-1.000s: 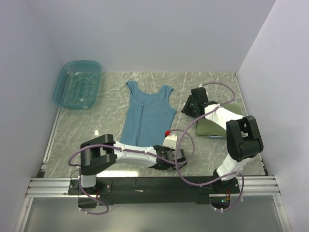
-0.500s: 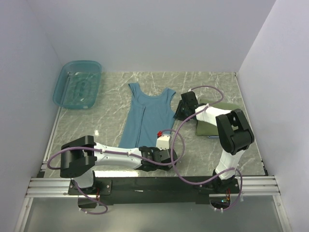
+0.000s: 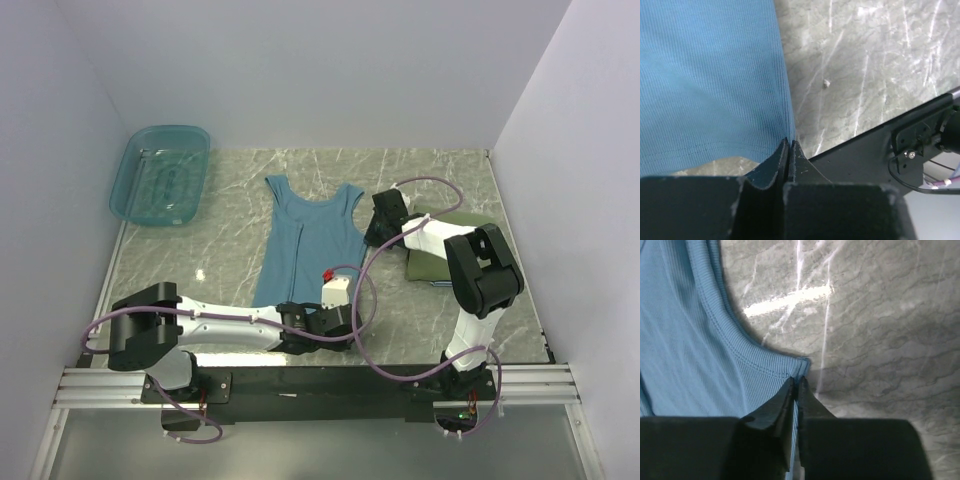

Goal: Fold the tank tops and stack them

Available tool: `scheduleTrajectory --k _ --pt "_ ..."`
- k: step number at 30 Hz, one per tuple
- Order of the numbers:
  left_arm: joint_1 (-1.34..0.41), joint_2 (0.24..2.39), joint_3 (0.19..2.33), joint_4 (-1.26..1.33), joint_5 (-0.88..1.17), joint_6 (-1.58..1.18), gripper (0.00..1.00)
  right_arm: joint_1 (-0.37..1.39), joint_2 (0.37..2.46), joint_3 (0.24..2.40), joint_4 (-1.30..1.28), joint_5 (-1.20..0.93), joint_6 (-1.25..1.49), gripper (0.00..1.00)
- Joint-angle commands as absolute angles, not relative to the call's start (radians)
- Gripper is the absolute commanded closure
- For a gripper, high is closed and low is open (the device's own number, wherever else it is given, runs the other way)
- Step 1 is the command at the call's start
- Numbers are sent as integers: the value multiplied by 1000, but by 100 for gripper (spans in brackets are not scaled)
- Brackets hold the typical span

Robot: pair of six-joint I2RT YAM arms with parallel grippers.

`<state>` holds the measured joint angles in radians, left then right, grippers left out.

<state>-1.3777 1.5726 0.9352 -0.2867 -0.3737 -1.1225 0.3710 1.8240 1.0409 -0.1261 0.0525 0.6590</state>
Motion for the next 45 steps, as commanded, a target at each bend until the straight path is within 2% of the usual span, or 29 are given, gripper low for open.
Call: scheduleTrajectory --k 1,2,11,21,33,45 --pt "-1387 1536 917 -226 -328 -1121 100 376 1830 1040 -133 109 660 96" --pt "-1385 1536 911 -219 -322 -1121 99 376 1825 1042 -144 113 660 100" --pt "-1387 1494 830 -111 -310 -1158 99 416 1758 1109 -277 222 614 100" --pt "-1368 1385 692 -107 -391 -1307 99 543 1871 1319 -411 327 614 100" --pt "-1364 1194 537 -238 -486 -1495 100 646 2038 1566 -480 357 643 100" --pt "-1364 1158 519 -402 -518 -1597 99 712 2172 1761 -528 380 641 100"
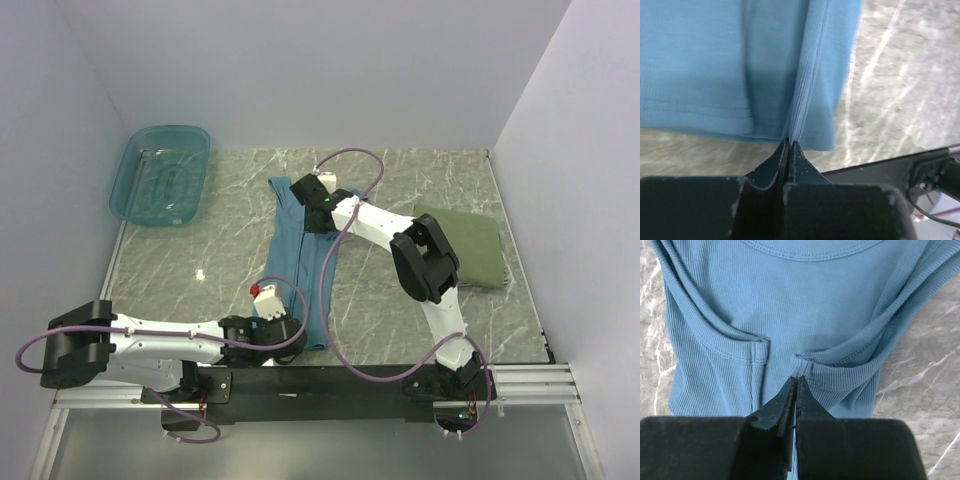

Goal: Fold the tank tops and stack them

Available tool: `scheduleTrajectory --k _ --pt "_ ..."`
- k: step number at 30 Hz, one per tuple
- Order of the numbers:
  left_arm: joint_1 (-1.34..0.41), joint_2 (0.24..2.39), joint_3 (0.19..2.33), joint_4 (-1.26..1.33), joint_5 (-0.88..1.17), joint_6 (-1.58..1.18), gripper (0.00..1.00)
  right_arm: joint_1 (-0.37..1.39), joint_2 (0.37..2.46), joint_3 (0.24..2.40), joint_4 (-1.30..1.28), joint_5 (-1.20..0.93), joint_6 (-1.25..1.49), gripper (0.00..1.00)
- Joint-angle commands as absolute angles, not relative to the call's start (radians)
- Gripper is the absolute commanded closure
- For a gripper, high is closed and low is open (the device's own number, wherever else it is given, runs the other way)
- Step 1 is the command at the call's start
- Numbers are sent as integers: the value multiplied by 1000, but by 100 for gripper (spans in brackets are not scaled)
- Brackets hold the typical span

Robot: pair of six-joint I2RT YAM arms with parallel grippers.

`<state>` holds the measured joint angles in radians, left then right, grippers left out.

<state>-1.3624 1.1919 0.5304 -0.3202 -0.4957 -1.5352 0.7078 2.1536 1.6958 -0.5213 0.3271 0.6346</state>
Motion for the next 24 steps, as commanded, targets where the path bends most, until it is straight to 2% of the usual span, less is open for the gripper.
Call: scheduleTrajectory --k 1,24 --pt "-1365 1154 518 -414 -522 -1600 99 715 2178 1769 -529 380 638 100" --pt "-1359 1206 526 -466 -514 -1621 99 744 2261 1862 -528 394 589 100"
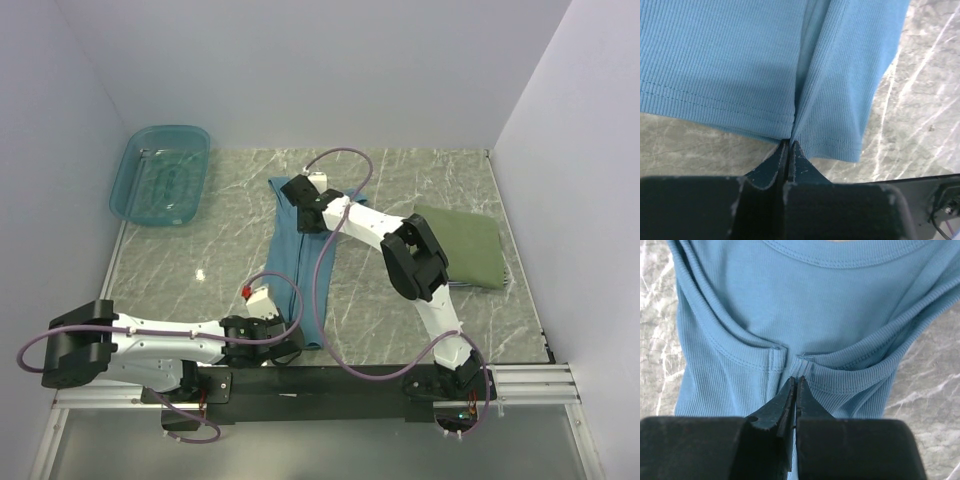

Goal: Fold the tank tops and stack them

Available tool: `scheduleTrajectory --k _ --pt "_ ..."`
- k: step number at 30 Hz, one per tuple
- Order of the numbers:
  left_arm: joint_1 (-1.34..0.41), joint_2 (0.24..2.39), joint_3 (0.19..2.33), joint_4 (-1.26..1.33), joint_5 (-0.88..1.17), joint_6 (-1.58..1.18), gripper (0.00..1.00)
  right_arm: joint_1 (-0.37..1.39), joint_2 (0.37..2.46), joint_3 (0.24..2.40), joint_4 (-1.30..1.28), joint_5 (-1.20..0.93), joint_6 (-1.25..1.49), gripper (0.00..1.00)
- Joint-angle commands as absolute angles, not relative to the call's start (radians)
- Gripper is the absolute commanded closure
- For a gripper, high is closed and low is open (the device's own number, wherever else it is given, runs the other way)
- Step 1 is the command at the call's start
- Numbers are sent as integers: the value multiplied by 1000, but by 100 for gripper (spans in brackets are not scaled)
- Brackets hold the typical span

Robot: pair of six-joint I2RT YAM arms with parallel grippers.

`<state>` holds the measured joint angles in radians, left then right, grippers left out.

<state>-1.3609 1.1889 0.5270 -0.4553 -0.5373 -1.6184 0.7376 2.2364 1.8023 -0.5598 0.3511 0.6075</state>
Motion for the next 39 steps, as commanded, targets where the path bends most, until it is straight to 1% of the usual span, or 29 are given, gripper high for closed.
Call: scheduleTrajectory --k 1,4,5,7,11,12,14,17,20,21,24,26,30,33,34,35,38,39 --pt "-1359 1210 528 -466 -509 -1620 99 745 2264 1867 -529 399 584 100" --pt "-1361 1224 531 -466 -505 -1617 99 747 2273 1864 -522 400 578 99" --pt "-1359 1226 532 -466 -503 -1617 99 746 2276 1865 -522 399 575 95" --pt "-1359 1224 532 -463 -502 -1608 99 747 2290 1876 -532 403 569 91" --pt "-1358 1203 543 -474 -503 -1595 99 747 2277 1859 -523 402 561 79" --pt "-1358 1198 548 -482 -503 -1589 99 747 2266 1836 -497 397 555 73" --pt "-1358 1187 566 -500 -509 -1579 99 749 2232 1812 -457 384 549 64" --pt "-1358 1175 586 -520 -514 -1563 94 747 2204 1798 -439 374 529 59" --pt "-1358 1155 595 -532 -512 -1552 79 747 2194 1815 -443 371 517 55" --pt "-1358 1149 597 -535 -512 -1548 70 747 2188 1816 -445 371 517 54" --pt "-1358 1099 597 -525 -509 -1525 62 735 2137 1793 -425 361 518 50" --pt "-1358 1078 598 -515 -508 -1513 61 724 2119 1789 -428 368 520 50" --pt "-1358 1043 627 -518 -523 -1465 63 697 2071 1786 -466 403 537 50" --pt "-1333 1048 676 -519 -535 -1399 63 641 2013 1715 -465 402 569 51" --pt "-1316 1054 704 -494 -514 -1373 63 623 1999 1694 -465 399 581 51" --pt "-1269 1061 713 -474 -494 -1314 66 582 1985 1649 -457 376 594 52" --pt "-1168 1104 748 -382 -411 -1206 71 529 1950 1564 -419 330 600 52" --pt "-1146 1141 758 -359 -396 -1180 72 502 1942 1543 -404 319 598 52"
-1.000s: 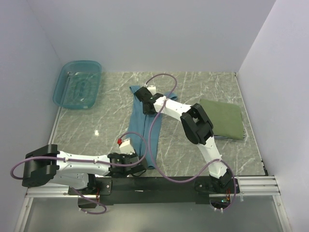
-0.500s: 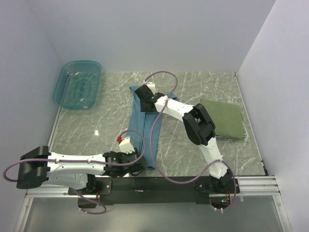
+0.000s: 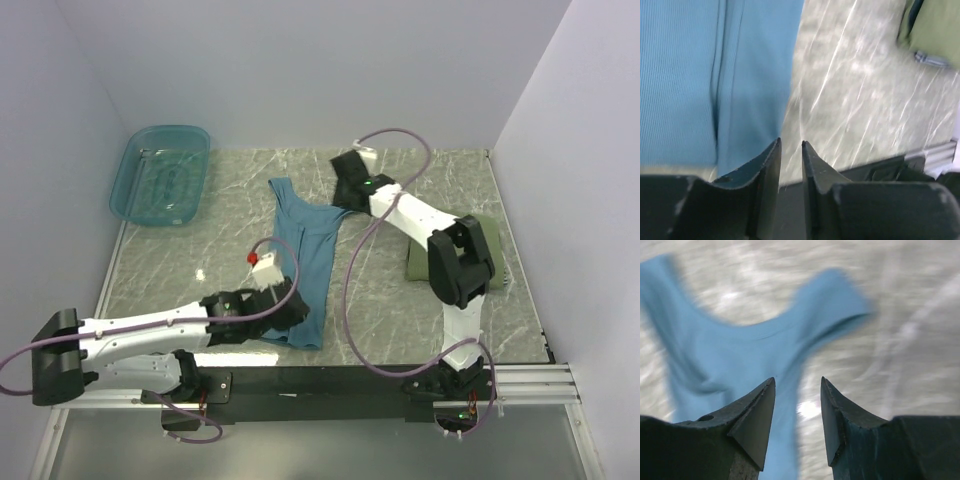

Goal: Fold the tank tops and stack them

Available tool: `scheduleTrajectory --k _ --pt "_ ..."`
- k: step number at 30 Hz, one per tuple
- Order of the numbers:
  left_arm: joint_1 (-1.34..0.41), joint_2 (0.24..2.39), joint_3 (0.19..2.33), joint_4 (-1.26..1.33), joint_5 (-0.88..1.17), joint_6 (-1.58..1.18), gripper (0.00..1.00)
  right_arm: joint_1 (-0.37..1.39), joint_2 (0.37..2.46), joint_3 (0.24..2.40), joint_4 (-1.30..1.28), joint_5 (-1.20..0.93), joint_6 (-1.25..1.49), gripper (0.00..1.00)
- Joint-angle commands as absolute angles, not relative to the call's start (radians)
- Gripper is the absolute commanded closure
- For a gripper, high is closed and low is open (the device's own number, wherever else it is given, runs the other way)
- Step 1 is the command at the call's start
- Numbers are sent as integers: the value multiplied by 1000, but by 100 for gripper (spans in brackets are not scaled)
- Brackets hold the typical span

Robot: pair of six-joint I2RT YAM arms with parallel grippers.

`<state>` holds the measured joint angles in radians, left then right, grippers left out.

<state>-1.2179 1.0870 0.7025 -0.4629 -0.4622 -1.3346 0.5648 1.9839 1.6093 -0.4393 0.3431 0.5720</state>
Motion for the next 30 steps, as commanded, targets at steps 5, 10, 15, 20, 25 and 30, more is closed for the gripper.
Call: scheduleTrajectory --k 5,10,15,20,25,30 --pt "-1083 1314 868 -285 -302 -1056 77 439 1960 1484 -348 278 603 52" --pt "-1077 1509 962 -284 -304 -1034 82 393 1988 1459 -305 245 611 56" --pt "-1063 1612 992 -282 -307 -1031 86 387 2023 1471 -272 242 592 56" --pt "-1046 1628 963 -256 -287 -1028 86 362 2091 1535 -287 219 584 56" --pt "-1040 1637 940 -247 -265 -1017 86 354 2123 1586 -288 213 578 58" --pt "-1040 1647 902 -235 -250 -1019 85 351 2137 1612 -284 247 571 67"
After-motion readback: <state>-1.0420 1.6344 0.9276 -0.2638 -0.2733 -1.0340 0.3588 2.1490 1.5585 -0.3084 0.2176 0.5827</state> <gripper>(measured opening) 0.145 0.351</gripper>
